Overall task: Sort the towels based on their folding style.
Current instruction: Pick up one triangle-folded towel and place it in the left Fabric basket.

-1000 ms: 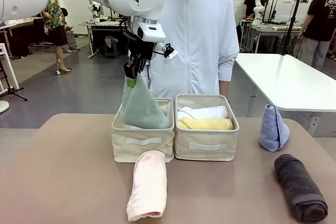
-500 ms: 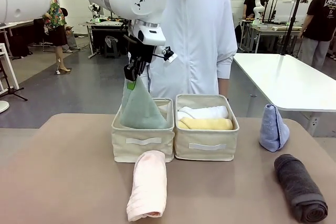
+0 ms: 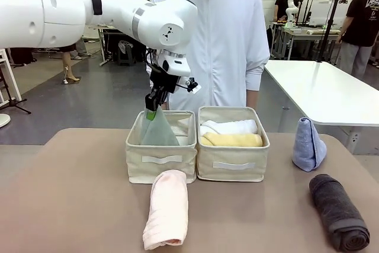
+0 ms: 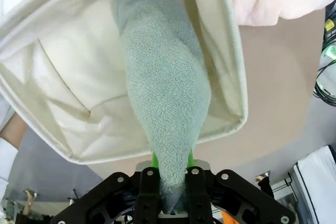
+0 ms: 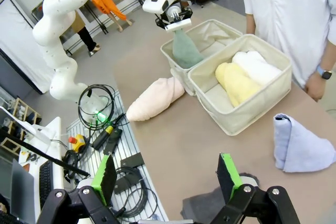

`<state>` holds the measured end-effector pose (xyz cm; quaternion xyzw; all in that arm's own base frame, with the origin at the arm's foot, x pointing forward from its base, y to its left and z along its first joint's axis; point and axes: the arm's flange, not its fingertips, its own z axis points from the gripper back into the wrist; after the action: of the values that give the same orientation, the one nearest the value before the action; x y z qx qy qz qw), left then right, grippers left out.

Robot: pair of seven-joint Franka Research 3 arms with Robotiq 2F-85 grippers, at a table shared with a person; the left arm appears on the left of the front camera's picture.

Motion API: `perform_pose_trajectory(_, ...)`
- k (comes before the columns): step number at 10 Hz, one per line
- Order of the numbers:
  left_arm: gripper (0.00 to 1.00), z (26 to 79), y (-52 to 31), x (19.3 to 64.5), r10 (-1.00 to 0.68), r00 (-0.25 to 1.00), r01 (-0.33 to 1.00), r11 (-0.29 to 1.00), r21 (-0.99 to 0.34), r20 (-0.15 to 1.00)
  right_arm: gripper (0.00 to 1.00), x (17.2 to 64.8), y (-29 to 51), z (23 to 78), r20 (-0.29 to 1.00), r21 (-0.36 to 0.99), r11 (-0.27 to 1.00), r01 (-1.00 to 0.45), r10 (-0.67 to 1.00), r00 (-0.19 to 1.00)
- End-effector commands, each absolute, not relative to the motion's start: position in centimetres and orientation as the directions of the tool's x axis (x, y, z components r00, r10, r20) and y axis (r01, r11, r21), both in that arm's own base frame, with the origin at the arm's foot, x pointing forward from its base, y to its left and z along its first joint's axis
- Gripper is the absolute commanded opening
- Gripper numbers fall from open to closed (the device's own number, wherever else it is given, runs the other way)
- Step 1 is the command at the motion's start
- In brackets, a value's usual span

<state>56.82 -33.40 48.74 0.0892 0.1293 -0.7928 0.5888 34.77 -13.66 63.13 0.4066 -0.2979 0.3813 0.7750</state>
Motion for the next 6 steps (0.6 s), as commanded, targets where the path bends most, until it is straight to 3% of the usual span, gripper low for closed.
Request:
perform_pose_trajectory(1, 0.15, 49.35, -34.13, 58.1, -0.894, -0.319, 0.948, -0.295, -0.124, -0.314, 1.0, 34.99, -13.63, 63.31, 0.79, 0.398, 0.359, -0.844, 0.335, 0.514)
perform_pose_trajectory(6, 0.15, 48.74, -34.15, 58.67, -0.888, -0.331, 0.943, -0.303, -0.135, -0.32, 1.0, 34.99, -13.63, 63.31, 0.79, 0.398, 0.359, -0.844, 0.335, 0.514)
